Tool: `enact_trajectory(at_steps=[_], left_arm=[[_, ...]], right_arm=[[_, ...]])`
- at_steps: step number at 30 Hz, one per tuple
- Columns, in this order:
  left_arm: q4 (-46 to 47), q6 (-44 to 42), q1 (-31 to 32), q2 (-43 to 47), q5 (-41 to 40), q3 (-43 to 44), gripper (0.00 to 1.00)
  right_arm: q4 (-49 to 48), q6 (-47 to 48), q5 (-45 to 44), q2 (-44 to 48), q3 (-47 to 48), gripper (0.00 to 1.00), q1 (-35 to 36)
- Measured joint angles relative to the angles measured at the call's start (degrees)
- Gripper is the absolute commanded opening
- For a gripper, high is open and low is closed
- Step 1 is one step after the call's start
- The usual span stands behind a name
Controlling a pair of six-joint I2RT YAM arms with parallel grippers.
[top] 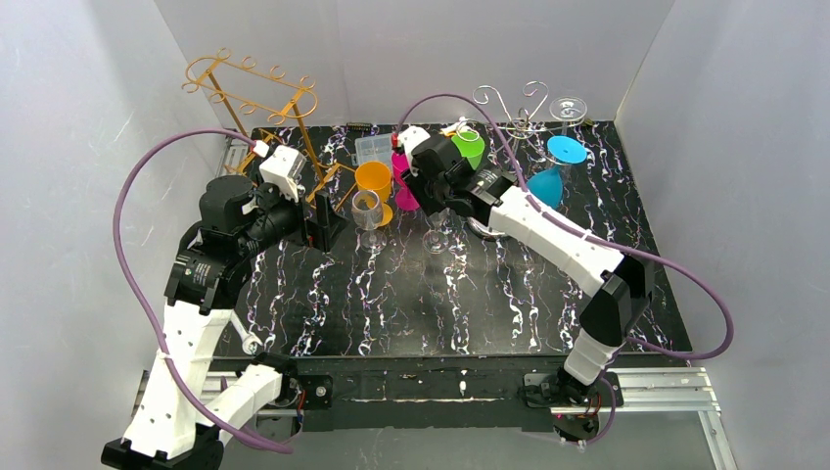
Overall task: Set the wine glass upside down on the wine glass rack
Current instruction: Pick up the wine glass at the center of the board, then turn the wine glass upside down at the wine rack.
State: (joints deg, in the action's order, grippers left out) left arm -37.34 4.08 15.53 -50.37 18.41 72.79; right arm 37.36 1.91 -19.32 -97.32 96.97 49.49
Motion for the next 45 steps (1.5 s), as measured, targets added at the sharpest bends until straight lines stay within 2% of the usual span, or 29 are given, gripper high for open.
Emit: enact_trajectory(at_steps=[10,16,18,21,25,30,34,39,42,45], left_arm=[[-0.62,-0.04,0.00,0.02,-0.20,0.00,0.98],[-0.96,-0.69,0.00,0.26,-0.78,0.00,0.98],[-0.98,-0.91,0.00,0.43,-1.03,0.00,0.98],[-1.00,-1.09,0.00,0.62,-1.37,0.00,0.98],[-1.00,-1.05,0.00,0.72,-2.07,0.05,0.98],[-1.07,-0.03,0.00,0.95,-0.85,0.13,0.98],[-0.94,1.97,0.00,1.58,2.12,0.06,0.98],[0.20,3.75,0.00,1.60,9.52,-1.38,0.98],[1.13,4.10,0.00,0.60,13.33,-2.54,0.98],[1.75,4.21,0.00,-1.44,15.52,-2.75,0.98]], right_arm=[[-0.44,-0.17,2.53,-1.22,-0.48,0.39,-1.10],[-1.43,-0.22,3.71,-4.01,-1.39,0.30,-1.08],[-1.62,-0.22,3.90,-4.40,-1.52,0.24,-1.08],[-1.63,-0.58,4.25,-4.42,-1.53,0.10,-1.08],[-0.52,-0.76,4.04,-4.44,-1.14,0.02,-1.08],[3.27,-1.74,4.83,-3.21,0.00,0.01,-1.08],[8.39,-2.99,7.32,1.13,2.77,0.01,-1.08],[15.10,-4.70,12.31,6.82,14.39,0.01,-1.08],[16.54,-5.84,15.59,9.13,21.76,0.01,-1.08],[16.62,-6.80,18.94,10.92,25.17,0.01,-1.08]])
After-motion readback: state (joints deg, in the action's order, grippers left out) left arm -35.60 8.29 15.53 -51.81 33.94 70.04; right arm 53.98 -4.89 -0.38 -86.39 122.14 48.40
